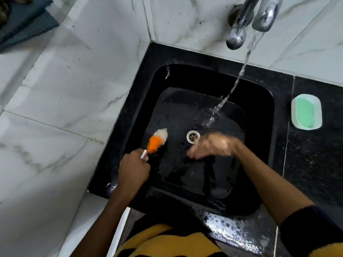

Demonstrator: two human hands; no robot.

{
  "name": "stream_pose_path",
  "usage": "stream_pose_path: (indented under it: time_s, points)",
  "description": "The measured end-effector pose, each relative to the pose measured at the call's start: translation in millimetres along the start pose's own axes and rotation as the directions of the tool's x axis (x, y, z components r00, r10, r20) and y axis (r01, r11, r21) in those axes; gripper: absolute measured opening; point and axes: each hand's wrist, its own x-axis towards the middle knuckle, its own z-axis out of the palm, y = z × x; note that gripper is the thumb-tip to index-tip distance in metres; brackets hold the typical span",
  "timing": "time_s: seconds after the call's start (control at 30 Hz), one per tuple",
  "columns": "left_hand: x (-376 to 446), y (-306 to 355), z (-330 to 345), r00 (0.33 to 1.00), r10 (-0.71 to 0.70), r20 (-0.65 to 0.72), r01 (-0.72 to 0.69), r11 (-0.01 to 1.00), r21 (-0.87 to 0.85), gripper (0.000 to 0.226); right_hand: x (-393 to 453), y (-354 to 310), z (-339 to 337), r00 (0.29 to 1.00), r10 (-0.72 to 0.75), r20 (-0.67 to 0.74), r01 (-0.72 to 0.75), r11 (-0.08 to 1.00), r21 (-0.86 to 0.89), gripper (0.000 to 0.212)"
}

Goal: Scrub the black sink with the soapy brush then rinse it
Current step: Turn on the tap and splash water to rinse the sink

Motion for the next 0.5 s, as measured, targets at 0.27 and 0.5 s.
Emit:
stream_pose_path:
  time_s: [0.27,0.5]
  points:
    - [5,1,3,1.0,0.008,0.001,-0.008,1.0,0.012,0.009,16,21,-20,0.884,0.064,-0.463,-0.065,0.998,0.014,0.029]
    - [5,3,3,1.0,0.017,0.009,-0.017,1.0,0.017,0.016,32,-67,-43,0.853,0.01,-0.521,0.452,0.483,0.749,0.034]
